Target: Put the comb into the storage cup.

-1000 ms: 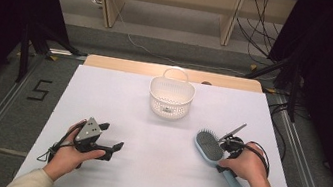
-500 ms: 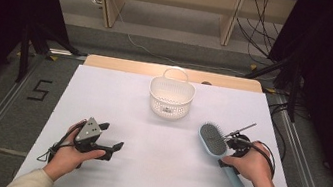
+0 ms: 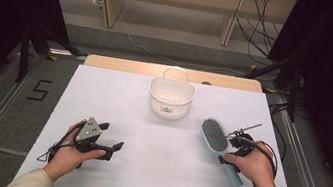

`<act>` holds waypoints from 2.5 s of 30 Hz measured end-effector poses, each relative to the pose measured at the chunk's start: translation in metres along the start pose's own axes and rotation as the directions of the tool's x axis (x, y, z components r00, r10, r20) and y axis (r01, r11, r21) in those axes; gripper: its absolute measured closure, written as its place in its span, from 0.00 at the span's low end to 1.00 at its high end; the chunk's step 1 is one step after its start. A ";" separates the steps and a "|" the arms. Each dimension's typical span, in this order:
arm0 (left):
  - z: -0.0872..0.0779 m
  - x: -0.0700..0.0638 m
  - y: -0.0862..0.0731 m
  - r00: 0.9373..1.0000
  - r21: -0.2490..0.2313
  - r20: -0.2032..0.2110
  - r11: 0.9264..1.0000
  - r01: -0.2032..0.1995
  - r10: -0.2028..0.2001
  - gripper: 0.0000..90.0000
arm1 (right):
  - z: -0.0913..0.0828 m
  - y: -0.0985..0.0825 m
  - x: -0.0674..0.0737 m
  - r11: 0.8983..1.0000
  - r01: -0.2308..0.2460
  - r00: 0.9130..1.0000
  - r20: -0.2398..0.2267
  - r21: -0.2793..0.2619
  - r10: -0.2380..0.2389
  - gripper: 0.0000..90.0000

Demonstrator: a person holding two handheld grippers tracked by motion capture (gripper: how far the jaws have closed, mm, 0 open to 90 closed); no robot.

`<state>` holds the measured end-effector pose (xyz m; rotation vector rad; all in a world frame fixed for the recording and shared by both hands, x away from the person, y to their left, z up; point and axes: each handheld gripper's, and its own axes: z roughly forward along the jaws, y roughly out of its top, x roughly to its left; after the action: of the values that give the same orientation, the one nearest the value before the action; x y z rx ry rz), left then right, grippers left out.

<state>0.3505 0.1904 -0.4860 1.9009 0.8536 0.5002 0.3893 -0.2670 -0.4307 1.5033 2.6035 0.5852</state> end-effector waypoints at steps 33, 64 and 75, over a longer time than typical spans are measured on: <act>0.000 0.000 0.000 1.000 0.000 0.000 1.000 -0.004 0.004 0.15 | -0.005 0.000 -0.006 0.989 -0.031 0.999 0.016 -0.142 0.033 0.78; 0.001 -0.001 0.000 1.000 0.003 0.003 1.000 -0.002 0.002 0.15 | -0.012 0.003 -0.009 0.957 -0.052 0.997 0.033 -0.285 0.064 0.78; 0.002 -0.001 0.000 1.000 0.005 0.004 1.000 -0.003 0.003 0.15 | -0.012 0.005 -0.007 0.945 -0.058 0.997 0.030 -0.323 0.071 0.78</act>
<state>0.3505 0.1884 -0.4870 1.9069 0.8505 0.4967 0.3945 -0.2742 -0.4185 1.4781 2.2937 0.9240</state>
